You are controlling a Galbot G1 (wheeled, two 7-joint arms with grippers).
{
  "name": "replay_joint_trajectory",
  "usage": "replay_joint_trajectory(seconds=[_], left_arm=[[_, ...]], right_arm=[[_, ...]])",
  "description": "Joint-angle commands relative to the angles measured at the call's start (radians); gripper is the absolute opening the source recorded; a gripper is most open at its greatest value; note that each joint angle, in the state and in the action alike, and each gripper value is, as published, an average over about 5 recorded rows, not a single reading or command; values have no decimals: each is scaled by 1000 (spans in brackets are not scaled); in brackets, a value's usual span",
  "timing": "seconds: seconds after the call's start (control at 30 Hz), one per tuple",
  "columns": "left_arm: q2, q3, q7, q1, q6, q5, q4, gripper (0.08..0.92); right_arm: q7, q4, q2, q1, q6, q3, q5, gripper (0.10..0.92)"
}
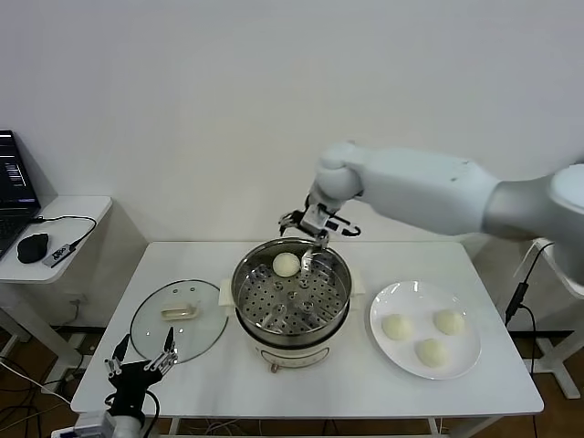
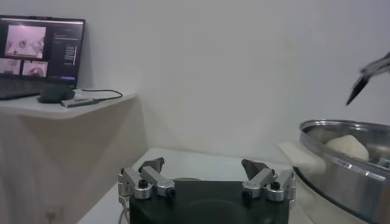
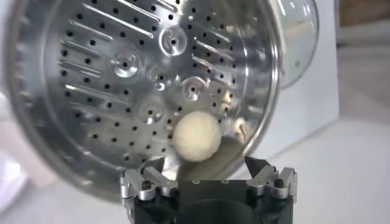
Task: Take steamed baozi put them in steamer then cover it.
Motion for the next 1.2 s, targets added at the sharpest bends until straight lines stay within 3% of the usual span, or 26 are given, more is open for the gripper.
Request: replay_joint_trajectory(seconds=[0.03, 0.2, 0.43, 0.8, 1.2], left_arm=[[10, 5, -2, -3, 48, 27, -16, 823], [19, 17, 5, -11, 44, 47, -3, 823], [23, 32, 11, -21, 36, 70, 3, 823], [22, 17, 22, -19, 22, 79, 0, 823], [8, 2, 25, -9, 18, 86, -4, 823]], right_arm=[[-38, 272, -385, 76, -325, -12, 147, 823], [-15, 353, -568, -13, -410, 16, 111, 823], [-4, 359, -657, -161, -415, 27, -4, 823], [9, 260, -598, -526, -418, 264, -90, 823], [22, 120, -462, -697, -407, 374, -141, 823]])
